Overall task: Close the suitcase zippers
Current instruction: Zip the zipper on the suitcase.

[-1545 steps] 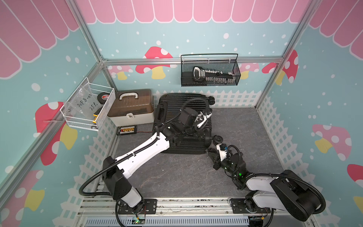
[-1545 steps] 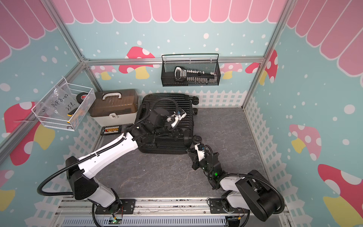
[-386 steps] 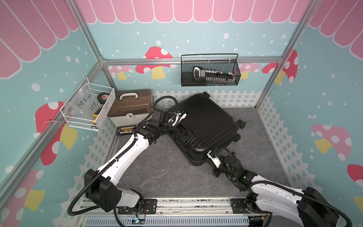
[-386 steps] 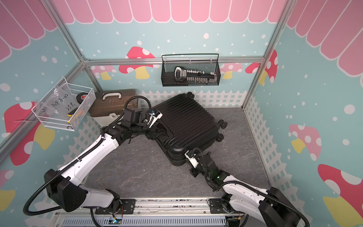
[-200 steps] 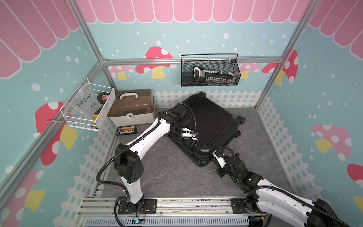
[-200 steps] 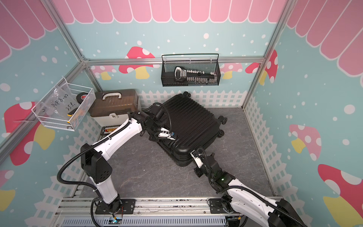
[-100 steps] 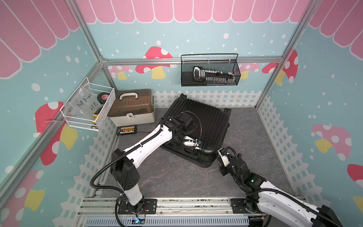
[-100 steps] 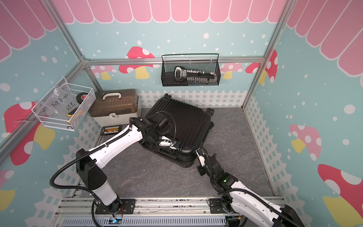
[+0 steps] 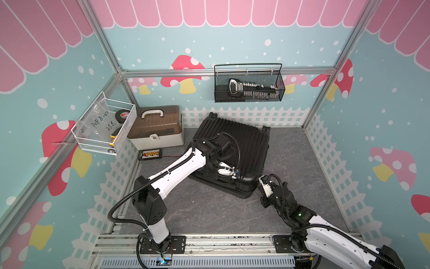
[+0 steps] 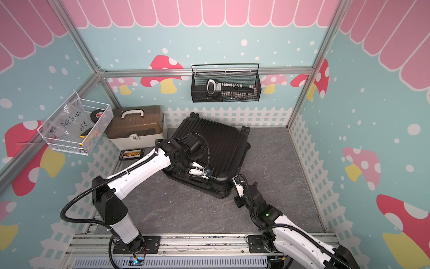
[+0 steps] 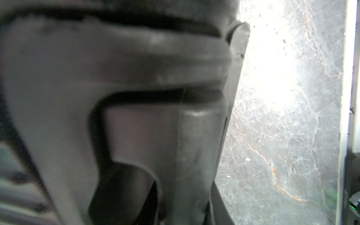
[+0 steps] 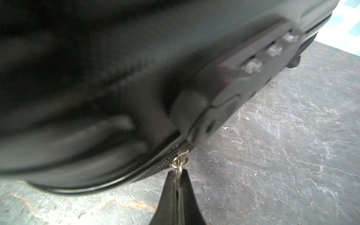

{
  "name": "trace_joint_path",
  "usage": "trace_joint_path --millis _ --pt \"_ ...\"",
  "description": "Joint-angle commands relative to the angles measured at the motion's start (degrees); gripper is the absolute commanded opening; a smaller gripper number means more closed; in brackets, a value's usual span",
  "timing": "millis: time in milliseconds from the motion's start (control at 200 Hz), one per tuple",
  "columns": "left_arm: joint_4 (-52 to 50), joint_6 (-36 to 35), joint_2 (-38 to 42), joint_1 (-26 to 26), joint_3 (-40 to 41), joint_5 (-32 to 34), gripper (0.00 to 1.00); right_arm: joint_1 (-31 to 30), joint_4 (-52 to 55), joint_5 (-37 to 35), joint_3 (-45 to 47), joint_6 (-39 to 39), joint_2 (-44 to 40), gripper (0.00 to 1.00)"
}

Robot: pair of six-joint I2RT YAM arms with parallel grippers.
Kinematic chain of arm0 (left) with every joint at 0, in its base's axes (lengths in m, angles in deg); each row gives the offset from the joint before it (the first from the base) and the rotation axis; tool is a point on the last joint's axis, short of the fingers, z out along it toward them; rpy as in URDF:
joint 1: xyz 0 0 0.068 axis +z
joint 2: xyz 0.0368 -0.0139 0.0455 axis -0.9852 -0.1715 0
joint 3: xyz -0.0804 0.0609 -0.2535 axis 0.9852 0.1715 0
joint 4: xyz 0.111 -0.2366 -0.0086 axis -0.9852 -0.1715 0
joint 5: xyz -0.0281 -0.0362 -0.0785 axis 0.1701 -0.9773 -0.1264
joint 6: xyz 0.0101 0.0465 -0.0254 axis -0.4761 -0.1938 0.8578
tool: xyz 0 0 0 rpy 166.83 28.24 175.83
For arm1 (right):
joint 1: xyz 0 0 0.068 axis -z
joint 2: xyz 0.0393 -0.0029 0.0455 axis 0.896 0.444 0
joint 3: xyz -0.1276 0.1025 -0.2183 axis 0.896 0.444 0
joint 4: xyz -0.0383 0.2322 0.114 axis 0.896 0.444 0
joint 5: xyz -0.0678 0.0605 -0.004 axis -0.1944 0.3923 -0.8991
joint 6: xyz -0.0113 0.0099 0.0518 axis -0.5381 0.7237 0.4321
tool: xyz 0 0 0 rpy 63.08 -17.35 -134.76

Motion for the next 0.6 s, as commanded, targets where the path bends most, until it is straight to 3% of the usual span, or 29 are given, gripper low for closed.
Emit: trace_joint_path --millis 0,290,595 --pt "4.36 6.79 0.01 1.34 -4.18 3.91 0.10 -0.64 -3.41 7.18 -0.50 -3.07 -1.95 0.00" --pt "4.34 7.17 -0.14 1.61 -13.13 8.19 0.10 -0.64 -1.34 17.20 -1.19 -5.31 -2.23 0.00" --pt "4.30 16.01 -4.98 1.55 -19.38 12.41 0.08 -0.64 -1.47 25.16 -0.76 -6.37 -4.59 0.00"
